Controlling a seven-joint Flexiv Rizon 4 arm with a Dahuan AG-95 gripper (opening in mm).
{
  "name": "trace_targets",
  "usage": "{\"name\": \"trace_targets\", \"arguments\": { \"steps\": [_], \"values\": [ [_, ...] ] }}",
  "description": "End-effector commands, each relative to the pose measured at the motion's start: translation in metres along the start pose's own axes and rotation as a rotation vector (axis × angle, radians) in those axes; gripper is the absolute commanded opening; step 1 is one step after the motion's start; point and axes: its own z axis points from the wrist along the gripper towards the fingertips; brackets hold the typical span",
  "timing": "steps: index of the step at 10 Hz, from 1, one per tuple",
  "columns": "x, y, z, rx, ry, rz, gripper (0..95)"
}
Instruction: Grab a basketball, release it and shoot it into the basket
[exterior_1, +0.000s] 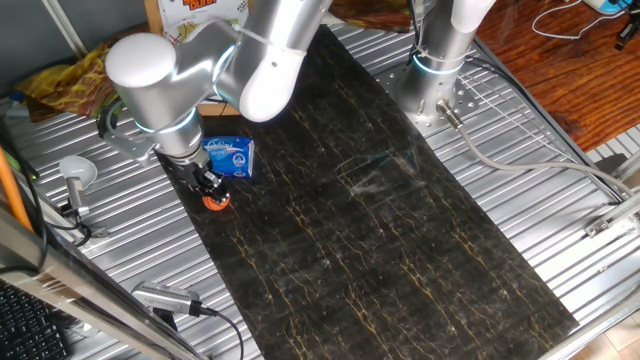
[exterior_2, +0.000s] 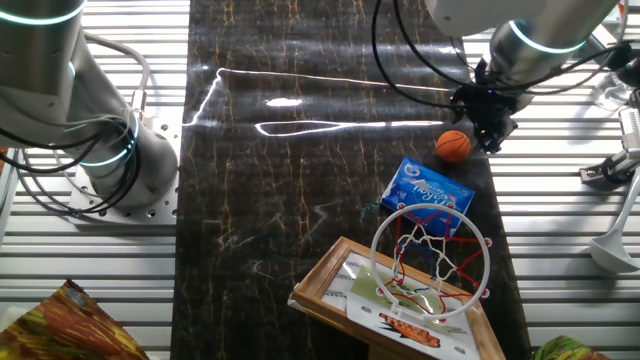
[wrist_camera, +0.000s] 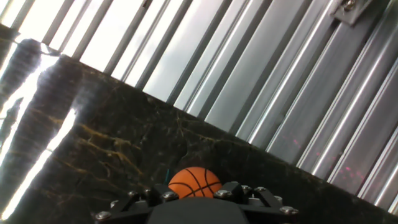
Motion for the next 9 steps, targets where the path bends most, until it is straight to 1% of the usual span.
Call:
{"name": "trace_targets", "arguments": {
  "steps": [1,2,3,5,7,8,9],
  "values": [
    [0.0,-0.001,0.001,-0.003,-0.002,-0.009,57.0],
    [0.0,-0.001,0.001,-0.014,0.007,-0.023,57.0],
    [0.0,-0.001,0.001,-0.034,0.031,-0.03,57.0],
    [0.0,-0.001,0.001,-0.034,0.038,-0.034,57.0],
    [0.0,-0.001,0.001,-0.036,0.039,-0.023,57.0],
    [-0.001,-0.003,0.005,-0.039,0.037,-0.02,57.0],
    [-0.002,-0.007,0.013,-0.042,0.036,-0.018,57.0]
  ]
}}
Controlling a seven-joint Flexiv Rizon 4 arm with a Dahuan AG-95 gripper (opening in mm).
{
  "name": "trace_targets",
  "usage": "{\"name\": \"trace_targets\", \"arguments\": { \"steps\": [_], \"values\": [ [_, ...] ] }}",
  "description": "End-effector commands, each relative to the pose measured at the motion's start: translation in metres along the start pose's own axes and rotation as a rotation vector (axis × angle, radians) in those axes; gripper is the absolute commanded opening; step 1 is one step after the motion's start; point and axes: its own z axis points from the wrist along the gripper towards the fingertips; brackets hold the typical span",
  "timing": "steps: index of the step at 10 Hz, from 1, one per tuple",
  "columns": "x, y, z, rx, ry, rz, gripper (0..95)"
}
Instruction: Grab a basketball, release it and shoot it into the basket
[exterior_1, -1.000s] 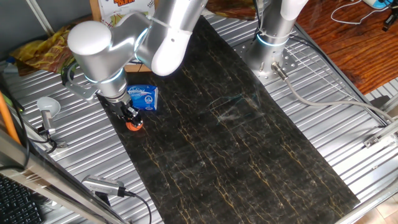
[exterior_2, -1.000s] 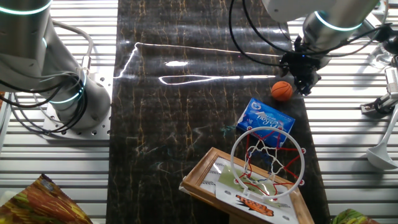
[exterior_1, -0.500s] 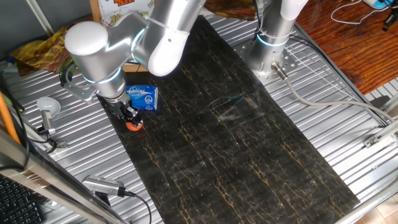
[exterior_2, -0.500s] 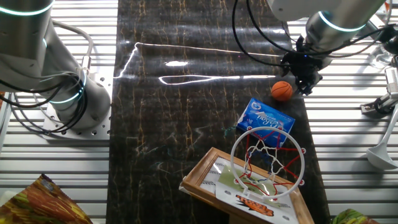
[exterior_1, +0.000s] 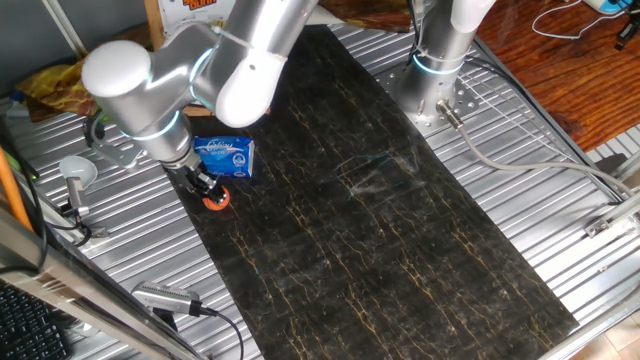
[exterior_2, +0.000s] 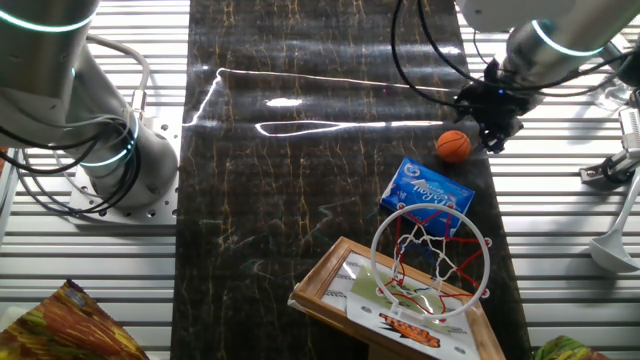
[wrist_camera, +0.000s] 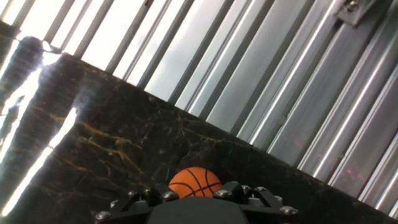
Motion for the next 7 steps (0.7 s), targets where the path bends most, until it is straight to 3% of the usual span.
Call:
{"name": "trace_targets", "arguments": {
  "steps": [1,2,3,4,7],
  "values": [
    [0.0,-0.007,0.013,-0.007,0.003,-0.004,57.0],
    [-0.001,-0.011,0.022,-0.009,0.006,-0.009,57.0],
    [-0.002,-0.012,0.025,-0.036,0.002,-0.005,57.0],
    [-0.004,-0.009,0.023,-0.097,0.003,0.036,57.0],
    [-0.015,-0.001,0.015,-0.106,0.022,0.039,57.0]
  ]
}}
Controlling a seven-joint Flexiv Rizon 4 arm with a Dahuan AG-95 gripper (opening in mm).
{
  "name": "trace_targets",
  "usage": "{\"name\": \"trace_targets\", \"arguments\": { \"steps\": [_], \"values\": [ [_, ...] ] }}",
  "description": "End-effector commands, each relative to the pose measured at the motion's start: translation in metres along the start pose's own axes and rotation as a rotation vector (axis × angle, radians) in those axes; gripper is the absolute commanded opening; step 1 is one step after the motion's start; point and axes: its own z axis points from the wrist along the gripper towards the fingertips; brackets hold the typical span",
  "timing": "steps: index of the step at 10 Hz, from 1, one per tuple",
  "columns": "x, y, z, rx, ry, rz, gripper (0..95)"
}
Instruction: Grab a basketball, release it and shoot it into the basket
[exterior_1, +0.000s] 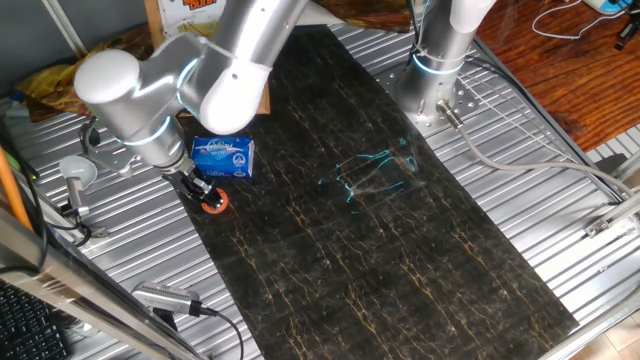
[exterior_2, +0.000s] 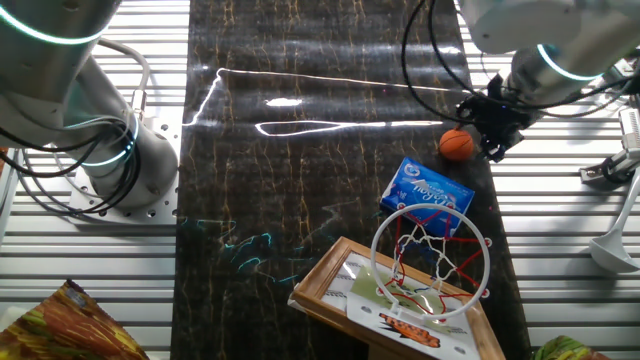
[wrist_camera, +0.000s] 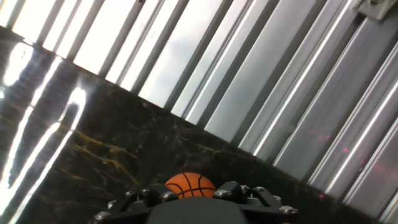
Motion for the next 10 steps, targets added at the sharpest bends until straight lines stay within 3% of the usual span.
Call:
{"name": "trace_targets", "arguments": {
  "steps": [1,10],
  "values": [
    [-0.006,0.005,-0.005,-0.011,0.025,0.016,57.0],
    [0.006,0.001,0.003,-0.003,0.033,-0.019,57.0]
  ]
}}
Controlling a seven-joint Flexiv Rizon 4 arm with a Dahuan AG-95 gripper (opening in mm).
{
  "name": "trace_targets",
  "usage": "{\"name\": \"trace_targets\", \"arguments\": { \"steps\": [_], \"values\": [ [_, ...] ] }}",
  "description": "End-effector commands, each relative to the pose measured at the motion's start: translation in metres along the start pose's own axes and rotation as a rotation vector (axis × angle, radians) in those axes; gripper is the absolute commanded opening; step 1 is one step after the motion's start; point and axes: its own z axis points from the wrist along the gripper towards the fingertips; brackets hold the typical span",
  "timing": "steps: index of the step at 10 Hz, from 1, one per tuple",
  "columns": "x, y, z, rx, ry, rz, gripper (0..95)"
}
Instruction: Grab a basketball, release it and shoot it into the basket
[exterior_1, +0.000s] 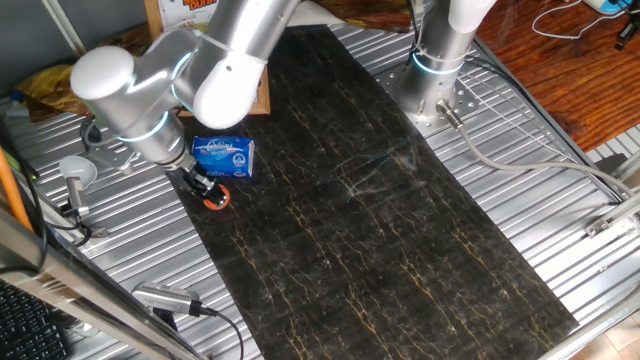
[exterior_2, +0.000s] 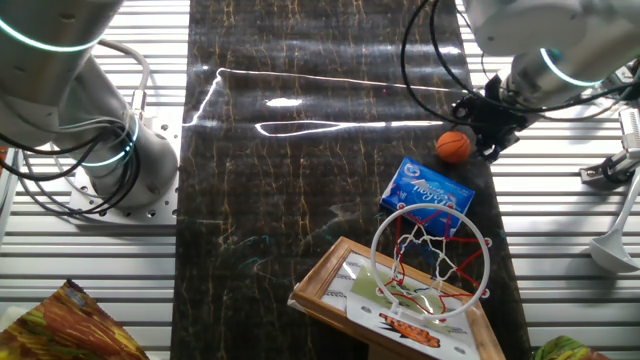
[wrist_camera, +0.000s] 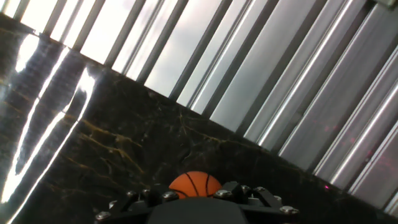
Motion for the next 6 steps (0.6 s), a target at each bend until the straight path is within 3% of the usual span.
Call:
{"name": "trace_targets", "arguments": {
  "steps": [1,3,4,5,6],
  "values": [
    [0.0007,-0.0002,0.004,0.001,0.0,-0.003,57.0],
    [0.0039,0.0004,0.0103,0.005,-0.002,-0.005,57.0],
    [0.005,0.0002,0.0115,-0.001,-0.004,0.001,38.0],
    [0.0046,0.001,0.0113,-0.001,-0.005,0.009,38.0],
    [0.0043,0.0013,0.0115,-0.003,-0.006,0.009,0.0]
  ]
}}
